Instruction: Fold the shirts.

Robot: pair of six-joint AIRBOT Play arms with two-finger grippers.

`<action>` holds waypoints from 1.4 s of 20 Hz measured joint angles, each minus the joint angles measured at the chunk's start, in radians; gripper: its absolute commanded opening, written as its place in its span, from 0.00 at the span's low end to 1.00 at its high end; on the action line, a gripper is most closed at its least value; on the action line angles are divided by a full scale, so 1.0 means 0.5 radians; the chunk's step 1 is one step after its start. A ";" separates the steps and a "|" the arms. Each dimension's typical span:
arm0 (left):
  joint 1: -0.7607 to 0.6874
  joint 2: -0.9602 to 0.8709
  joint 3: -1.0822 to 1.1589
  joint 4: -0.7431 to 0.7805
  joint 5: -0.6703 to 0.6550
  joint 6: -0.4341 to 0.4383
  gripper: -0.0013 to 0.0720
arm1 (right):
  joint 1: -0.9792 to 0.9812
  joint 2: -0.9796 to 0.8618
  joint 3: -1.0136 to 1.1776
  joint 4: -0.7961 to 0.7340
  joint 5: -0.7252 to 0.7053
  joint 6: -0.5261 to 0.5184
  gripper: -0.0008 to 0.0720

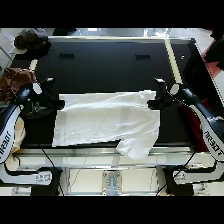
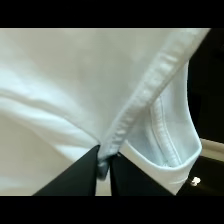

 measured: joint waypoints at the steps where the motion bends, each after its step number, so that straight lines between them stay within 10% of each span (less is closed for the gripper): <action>1: 0.000 0.014 -0.005 -0.005 -0.027 -0.021 0.99 | -0.002 0.007 0.008 -0.001 0.050 0.002 0.45; 10: 0.261 0.865 -0.287 -0.027 -0.079 -0.144 0.98 | -0.353 0.754 -0.230 -0.192 0.670 0.005 0.45; 15: 0.658 1.415 -0.867 -0.028 -0.040 -0.530 0.98 | -0.673 1.167 -0.938 0.176 0.713 0.028 0.49; 19: 0.867 1.551 -1.086 -0.099 -0.040 -0.703 0.98 | -0.751 1.137 -1.275 0.485 0.739 -0.033 0.63; 28: 0.954 1.592 -1.166 -0.257 -0.076 -0.774 0.98 | -0.778 0.780 -1.453 0.730 0.648 -0.121 0.63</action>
